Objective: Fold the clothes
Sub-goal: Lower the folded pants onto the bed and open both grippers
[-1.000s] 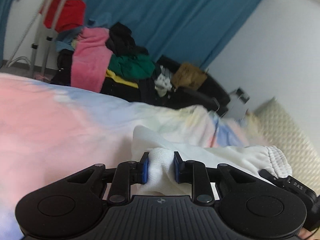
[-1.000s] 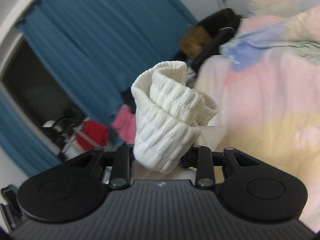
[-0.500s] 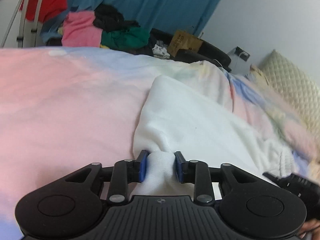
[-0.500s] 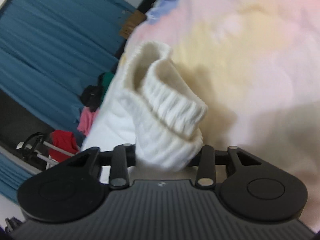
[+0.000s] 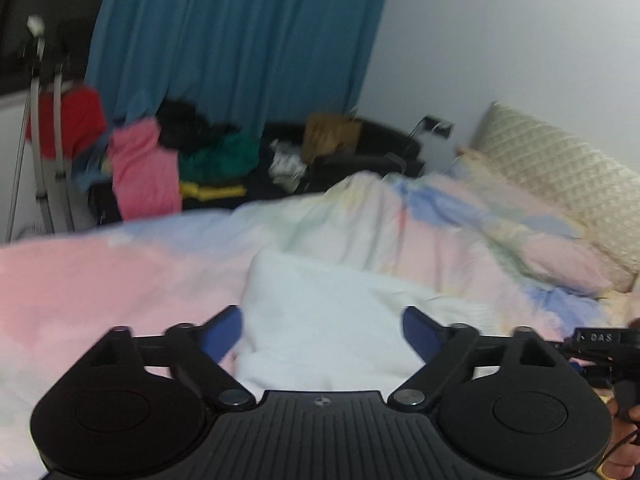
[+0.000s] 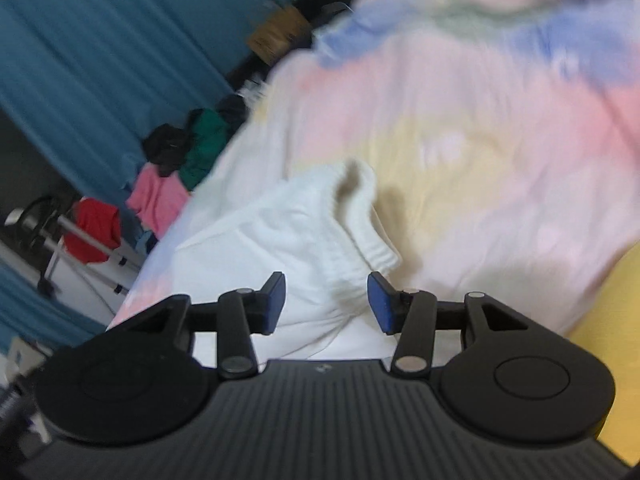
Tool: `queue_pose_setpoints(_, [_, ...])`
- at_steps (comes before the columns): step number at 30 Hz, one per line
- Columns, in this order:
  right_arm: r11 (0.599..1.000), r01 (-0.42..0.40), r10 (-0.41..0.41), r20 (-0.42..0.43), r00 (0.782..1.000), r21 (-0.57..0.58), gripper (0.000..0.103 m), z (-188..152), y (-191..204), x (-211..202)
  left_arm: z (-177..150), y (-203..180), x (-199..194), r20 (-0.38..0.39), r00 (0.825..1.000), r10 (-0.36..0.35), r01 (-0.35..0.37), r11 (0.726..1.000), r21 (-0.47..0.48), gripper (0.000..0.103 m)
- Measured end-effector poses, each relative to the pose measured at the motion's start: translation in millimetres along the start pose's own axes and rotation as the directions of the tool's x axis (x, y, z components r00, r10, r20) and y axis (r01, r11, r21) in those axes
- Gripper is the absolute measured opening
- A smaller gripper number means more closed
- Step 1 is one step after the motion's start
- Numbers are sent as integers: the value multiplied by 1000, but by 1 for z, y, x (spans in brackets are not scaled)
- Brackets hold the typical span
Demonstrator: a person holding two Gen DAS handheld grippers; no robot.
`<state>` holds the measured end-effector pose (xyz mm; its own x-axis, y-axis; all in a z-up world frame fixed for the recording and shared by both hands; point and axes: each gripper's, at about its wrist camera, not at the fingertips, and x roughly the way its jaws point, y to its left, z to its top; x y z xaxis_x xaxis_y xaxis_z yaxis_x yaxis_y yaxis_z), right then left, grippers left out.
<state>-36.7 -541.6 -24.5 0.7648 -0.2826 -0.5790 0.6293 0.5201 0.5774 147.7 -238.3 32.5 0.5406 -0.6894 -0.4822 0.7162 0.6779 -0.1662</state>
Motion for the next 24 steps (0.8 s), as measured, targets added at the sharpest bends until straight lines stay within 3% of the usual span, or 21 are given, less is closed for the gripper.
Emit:
queue_pose_setpoints(1, [1000, -8, 9, 17, 1000, -30, 49, 2, 6, -14, 4, -7, -16, 21, 1000, -1, 1, 1000, 3, 103])
queue_pose_setpoints(4, [993, -41, 49, 66, 997, -114, 55, 7, 19, -52, 9, -24, -58, 58, 998, 9, -9, 1000, 2, 103])
queue_pose_setpoints(6, [982, -68, 86, 99, 991, -174, 84, 3, 31, -80, 9, -37, -86, 66, 998, 25, -26, 1000, 10, 103])
queue_pose_setpoints(7, [976, -84, 109, 116, 987, -202, 91, 1, 37, -94, 8, -42, -99, 69, 997, 34, -35, 999, 21, 103])
queue_pose_setpoints(11, [940, -94, 147, 140, 979, -327, 90, -16, 60, -127, -8, -58, -145, 103, 992, 70, -76, 996, 53, 103])
queue_pose_setpoints(15, [903, -61, 147, 172, 974, -425, 90, -45, 74, -149, -43, -67, -179, 173, 970, 171, -193, 973, 125, 103])
queue_pose_setpoints(19, [868, -46, 175, 220, 960, -494, 90, -83, 71, -159, -80, -63, -192, 138, 974, 178, -193, 976, 105, 103])
queue_pose_setpoints(24, [850, -38, 174, 210, 962, -525, 90, -118, 70, -154, -111, -51, -200, 136, 974, 183, -192, 980, 57, 103])
